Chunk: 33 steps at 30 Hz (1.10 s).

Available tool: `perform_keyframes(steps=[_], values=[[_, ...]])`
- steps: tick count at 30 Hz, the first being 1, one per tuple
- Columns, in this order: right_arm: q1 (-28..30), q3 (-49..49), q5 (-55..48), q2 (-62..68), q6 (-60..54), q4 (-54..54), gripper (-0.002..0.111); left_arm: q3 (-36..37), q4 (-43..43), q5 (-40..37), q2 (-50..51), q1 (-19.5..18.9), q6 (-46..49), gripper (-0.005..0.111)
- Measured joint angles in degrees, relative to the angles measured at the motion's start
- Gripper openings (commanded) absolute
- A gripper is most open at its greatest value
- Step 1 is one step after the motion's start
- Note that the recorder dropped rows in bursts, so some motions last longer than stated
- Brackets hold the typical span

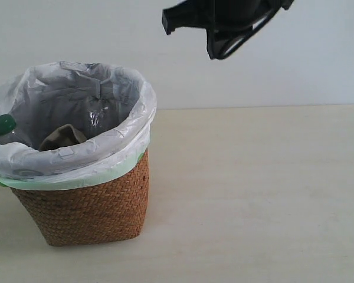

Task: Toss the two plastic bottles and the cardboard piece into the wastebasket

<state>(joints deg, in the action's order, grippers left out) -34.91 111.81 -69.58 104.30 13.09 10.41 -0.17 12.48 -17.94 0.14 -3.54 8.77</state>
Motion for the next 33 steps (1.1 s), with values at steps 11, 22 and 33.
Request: perform_keyframes(steps=[11,22,33], values=[[-0.13,-33.53,14.89,-15.78,2.46,0.36,0.0,0.0,0.0,0.0,0.0,0.0,0.0,0.006],[-0.15,-54.65,28.4,-40.11,4.56,0.57,0.0,0.0,0.0,0.0,0.0,0.0,0.0,0.006],[-0.15,-65.22,25.54,-63.62,5.19,-0.43,0.0,0.0,0.0,0.0,0.0,0.0,0.0,0.006]])
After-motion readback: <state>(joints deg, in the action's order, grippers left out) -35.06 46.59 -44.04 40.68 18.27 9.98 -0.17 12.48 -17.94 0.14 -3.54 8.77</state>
